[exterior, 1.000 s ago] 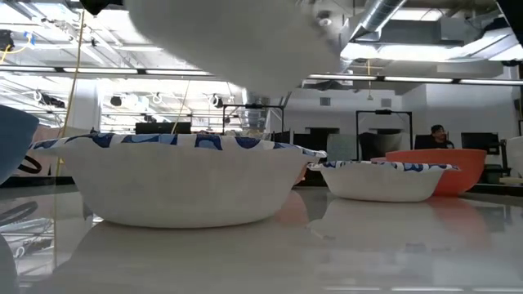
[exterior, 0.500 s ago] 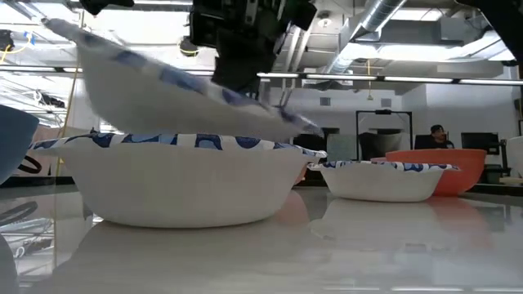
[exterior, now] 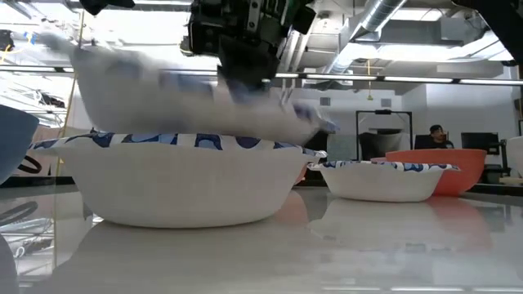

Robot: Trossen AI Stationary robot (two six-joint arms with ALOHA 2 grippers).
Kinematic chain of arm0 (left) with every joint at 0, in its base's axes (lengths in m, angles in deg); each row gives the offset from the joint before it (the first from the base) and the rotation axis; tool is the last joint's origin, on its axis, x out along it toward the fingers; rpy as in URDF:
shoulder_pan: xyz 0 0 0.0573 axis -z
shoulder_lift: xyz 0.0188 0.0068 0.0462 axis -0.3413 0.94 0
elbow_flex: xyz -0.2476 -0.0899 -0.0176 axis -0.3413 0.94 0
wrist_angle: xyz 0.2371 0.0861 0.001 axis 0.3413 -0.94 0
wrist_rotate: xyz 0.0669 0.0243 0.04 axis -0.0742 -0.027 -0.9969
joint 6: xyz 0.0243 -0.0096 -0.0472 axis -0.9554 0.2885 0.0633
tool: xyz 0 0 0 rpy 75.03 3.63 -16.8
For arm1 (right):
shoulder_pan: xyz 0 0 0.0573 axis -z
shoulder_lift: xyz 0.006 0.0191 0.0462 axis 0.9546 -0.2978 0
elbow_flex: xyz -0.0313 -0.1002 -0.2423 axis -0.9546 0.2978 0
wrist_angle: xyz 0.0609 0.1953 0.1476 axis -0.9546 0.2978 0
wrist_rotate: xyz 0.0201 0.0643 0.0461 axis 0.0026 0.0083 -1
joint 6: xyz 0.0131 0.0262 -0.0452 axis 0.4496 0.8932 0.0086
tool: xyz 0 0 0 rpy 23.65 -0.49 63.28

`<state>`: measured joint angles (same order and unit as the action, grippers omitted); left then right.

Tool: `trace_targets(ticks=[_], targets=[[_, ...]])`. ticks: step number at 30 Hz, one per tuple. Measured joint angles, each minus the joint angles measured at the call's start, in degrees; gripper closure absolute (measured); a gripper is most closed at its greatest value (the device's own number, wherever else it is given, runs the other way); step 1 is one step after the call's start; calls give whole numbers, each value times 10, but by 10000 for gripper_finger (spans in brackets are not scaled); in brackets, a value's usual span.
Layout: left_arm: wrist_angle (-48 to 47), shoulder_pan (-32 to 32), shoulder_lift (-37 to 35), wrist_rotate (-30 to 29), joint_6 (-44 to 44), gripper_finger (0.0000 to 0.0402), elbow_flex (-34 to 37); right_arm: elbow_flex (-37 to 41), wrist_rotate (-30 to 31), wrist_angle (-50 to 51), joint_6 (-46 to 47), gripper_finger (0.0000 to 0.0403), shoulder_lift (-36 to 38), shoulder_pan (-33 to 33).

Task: Nest bowls inside each other
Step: Stack the blue patterned bowl on top of the blue patterned bowl

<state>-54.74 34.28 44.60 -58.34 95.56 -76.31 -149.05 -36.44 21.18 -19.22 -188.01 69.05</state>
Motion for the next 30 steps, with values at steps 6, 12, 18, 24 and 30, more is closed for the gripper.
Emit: trace_targets(ticks=[6, 12, 18, 24, 30], targets=[[0, 0, 1, -1, 6, 189, 0, 2, -1, -9, -12, 390, -7, 2], [0, 0, 1, -1, 7, 189, 0, 2, 1, -6, -14, 390, -9, 4], [-1, 0, 1, -3, 7, 189, 0, 2, 2, -8, -14, 378, -9, 4], [-1, 0, 1, -9, 6, 189, 0, 2, 23, -14, -14, 359, -9, 4], [-1, 0, 1, -9, 6, 189, 0, 2, 18, -14, -13, 345, -9, 4]])
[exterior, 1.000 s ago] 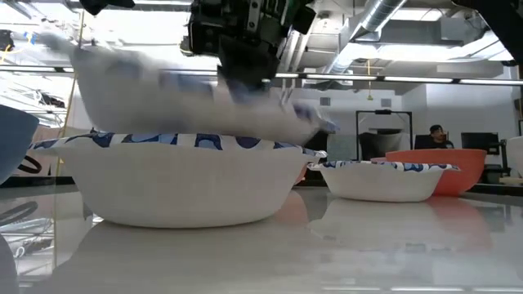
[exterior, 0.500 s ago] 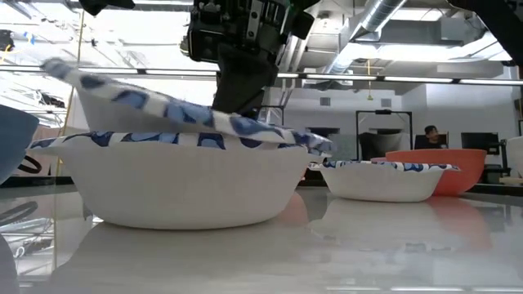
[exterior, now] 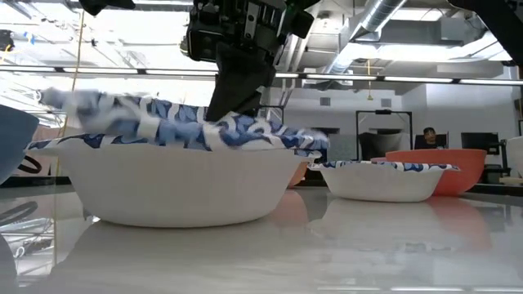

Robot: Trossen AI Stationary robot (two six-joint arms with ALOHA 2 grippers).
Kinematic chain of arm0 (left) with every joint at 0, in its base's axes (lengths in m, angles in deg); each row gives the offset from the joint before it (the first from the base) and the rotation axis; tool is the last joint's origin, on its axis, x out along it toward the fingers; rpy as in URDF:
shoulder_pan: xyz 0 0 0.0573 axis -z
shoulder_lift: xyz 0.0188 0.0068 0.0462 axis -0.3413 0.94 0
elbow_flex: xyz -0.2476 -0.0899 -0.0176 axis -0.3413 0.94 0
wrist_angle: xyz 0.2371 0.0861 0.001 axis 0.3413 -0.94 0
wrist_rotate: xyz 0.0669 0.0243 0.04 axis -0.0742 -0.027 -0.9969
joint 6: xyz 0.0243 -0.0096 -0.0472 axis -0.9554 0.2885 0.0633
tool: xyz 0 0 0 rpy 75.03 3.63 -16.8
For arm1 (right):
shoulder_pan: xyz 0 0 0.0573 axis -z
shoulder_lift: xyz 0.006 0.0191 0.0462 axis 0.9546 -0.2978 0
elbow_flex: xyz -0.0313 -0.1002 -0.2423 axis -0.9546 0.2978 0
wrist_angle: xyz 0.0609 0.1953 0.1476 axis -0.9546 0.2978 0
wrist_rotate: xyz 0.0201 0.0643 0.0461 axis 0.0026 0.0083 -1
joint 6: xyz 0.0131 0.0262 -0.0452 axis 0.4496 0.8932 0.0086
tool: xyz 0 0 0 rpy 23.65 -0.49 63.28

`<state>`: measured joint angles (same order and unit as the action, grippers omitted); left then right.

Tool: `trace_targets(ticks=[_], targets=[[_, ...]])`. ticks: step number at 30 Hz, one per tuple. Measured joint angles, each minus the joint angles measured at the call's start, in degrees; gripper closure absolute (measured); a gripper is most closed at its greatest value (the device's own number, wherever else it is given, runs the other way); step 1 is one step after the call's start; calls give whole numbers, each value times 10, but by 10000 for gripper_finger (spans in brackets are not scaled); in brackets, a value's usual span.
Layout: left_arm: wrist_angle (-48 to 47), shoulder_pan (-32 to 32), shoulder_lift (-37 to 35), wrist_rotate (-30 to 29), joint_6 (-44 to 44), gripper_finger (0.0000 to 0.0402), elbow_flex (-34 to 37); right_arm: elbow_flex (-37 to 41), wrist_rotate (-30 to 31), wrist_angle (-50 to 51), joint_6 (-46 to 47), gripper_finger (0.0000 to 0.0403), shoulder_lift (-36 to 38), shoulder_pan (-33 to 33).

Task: Nest bowls inside each other
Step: Stack the blue patterned bowl on top of the blue patterned bowl, then stack the blue patterned bowl on top of the blue patterned bowls

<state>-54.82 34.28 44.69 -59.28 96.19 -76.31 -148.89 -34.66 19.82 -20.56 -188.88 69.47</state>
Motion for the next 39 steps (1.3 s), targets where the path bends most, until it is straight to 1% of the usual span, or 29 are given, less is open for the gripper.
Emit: trace_targets(ticks=[8, 20, 27, 30, 35, 37, 39], targets=[[0, 0, 0, -7, 1, 189, 0, 0, -1, 1, 0, 319, 0, 3], [0, 0, 0, -7, 6, 189, 0, 0, -3, 0, -3, 248, 3, 6], [-2, 0, 0, -15, 0, 189, 0, -13, 5, 11, -7, 235, 18, 27], [-11, 0, 0, -23, -1, 189, 0, -33, 36, 57, -29, 235, 22, 37], [-25, 0, 0, -25, 1, 189, 0, -74, 131, 157, -95, 238, 23, 38], [-30, 0, 0, -25, 1, 189, 0, -88, 149, 184, -115, 238, 23, 38], [-30, 0, 0, -24, -3, 189, 0, -112, 154, 215, -125, 237, 23, 38]])
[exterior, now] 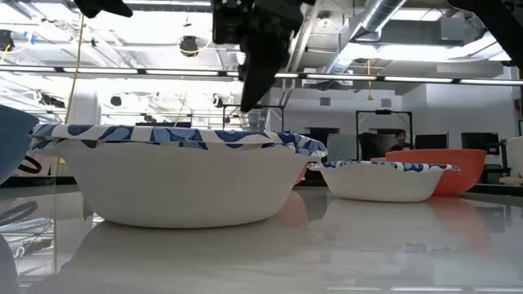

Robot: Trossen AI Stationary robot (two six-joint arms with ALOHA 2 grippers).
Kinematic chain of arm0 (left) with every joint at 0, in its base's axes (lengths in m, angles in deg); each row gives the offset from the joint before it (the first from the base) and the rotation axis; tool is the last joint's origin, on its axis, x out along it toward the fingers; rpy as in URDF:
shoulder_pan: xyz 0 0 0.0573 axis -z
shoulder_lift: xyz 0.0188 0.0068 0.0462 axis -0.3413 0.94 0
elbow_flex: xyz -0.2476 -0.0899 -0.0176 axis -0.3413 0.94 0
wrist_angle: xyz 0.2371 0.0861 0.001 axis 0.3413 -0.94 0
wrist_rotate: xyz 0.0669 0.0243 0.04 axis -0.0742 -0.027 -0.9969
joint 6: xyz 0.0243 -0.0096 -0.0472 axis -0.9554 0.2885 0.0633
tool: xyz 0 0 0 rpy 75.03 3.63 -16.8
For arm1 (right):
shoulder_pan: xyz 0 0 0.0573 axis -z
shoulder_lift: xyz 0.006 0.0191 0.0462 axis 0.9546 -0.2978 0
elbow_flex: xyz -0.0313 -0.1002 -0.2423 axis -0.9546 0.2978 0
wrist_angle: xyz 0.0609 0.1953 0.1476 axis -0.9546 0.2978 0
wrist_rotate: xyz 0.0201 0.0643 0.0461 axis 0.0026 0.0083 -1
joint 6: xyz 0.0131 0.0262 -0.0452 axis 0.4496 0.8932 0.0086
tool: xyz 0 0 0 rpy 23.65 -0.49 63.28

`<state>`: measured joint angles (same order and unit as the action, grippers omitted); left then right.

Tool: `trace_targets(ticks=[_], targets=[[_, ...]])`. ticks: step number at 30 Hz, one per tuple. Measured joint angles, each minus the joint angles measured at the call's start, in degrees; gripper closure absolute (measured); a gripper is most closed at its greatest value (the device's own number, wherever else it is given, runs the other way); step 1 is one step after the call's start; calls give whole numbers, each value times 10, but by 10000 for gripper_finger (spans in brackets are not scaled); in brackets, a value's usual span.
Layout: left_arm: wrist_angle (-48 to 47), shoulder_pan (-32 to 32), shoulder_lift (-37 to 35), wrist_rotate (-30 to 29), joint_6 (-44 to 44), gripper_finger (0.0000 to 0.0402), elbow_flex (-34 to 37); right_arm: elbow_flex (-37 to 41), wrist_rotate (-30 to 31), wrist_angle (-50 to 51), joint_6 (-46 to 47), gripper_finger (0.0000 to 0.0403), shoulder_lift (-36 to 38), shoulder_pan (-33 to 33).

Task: Nest bowls inside each other
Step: Stack the blue patterned bowl on top of the blue patterned bowls

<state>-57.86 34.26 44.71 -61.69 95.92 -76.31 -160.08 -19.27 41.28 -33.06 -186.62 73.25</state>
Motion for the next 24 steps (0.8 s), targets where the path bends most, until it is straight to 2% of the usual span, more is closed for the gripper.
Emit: trace_targets(ticks=[6, 10, 16, 19, 21, 24], targets=[[-3, 0, 0, 1, -4, 189, 0, -115, 11, 64, 21, 236, 0, -1], [-3, 0, 0, 1, 1, 189, 0, -197, 94, 128, 60, 236, 1, 1], [-3, 0, 0, -13, 29, 189, 0, -163, 251, 201, 209, 236, 63, 9], [-3, 0, 0, -15, 36, 189, 0, -153, 307, 247, 288, 236, 80, 9], [-3, 0, 0, -21, 44, 189, 0, -140, 326, 267, 340, 236, 88, 9], [-4, 0, 0, -26, 65, 189, 0, -109, 328, 268, 361, 236, 107, 7]])
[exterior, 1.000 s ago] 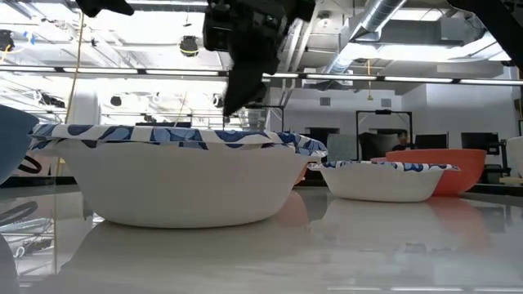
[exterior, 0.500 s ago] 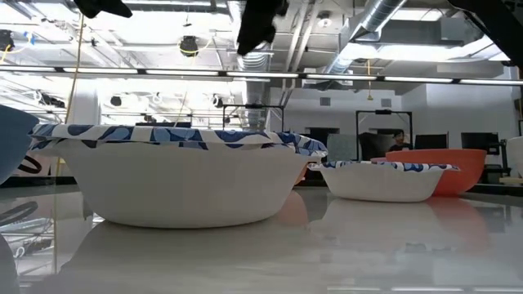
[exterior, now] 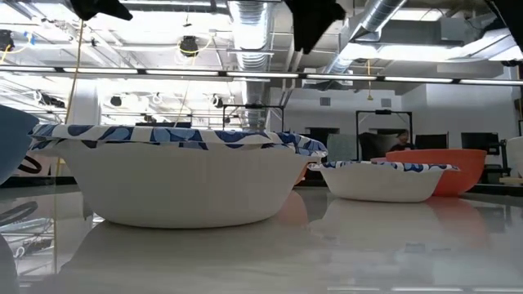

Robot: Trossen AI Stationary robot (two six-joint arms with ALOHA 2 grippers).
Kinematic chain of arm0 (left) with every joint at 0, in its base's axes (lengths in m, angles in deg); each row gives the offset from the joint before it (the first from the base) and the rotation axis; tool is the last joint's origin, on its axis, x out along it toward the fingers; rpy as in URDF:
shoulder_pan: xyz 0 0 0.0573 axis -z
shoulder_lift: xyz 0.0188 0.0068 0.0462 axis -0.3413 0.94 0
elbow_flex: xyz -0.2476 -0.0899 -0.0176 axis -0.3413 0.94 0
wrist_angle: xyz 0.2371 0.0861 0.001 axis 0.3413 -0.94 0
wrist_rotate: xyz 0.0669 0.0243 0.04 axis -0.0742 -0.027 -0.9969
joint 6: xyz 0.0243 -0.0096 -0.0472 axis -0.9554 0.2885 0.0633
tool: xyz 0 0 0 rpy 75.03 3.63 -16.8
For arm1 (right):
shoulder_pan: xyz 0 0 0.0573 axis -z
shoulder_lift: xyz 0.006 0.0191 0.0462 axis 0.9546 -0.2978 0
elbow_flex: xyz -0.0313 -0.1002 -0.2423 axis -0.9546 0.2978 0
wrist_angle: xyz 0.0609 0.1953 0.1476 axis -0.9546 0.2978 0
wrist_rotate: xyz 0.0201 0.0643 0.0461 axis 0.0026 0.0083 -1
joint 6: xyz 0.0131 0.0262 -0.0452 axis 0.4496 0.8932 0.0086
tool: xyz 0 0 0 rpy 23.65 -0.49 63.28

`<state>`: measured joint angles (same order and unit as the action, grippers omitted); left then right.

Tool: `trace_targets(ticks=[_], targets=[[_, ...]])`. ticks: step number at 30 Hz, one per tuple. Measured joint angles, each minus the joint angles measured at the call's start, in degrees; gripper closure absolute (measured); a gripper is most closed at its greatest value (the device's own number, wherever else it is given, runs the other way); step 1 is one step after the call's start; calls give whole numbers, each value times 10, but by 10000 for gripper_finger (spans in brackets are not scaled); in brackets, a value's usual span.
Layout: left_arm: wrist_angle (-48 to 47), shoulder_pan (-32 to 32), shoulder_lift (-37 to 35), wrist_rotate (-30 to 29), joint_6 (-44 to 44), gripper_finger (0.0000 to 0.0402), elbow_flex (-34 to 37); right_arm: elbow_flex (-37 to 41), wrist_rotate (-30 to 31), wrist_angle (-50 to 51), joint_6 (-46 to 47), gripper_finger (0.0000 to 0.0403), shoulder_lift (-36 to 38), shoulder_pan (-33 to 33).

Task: Nest bowls inside each other
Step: Stack the blue patterned bowl on top of the blue patterned bowls

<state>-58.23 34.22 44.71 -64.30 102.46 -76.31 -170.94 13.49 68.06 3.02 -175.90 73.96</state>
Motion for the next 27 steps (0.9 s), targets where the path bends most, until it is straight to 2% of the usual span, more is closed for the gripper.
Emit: trace_targets(ticks=[4, 7, 11, 16, 19, 21, 27], targets=[[0, 0, 0, 4, 15, 189, 0, 83, -4, -26, -25, 236, 46, -10], [0, 0, 0, 4, 21, 189, 0, 180, -10, -91, -29, 236, 97, -19], [0, 0, 0, 15, 28, 189, 0, 331, -31, -270, -16, 236, 198, -29], [1, 0, 0, 18, 28, 189, 0, 501, -37, -509, 79, 236, 287, -18], [1, 0, 0, 18, 29, 189, 0, 558, -63, -616, 104, 234, 287, -7], [2, 0, 0, 18, 30, 189, 0, 568, -79, -661, 105, 229, 269, 0], [2, 0, 0, 18, 40, 189, 0, 548, -135, -689, 89, 191, 187, 20]])
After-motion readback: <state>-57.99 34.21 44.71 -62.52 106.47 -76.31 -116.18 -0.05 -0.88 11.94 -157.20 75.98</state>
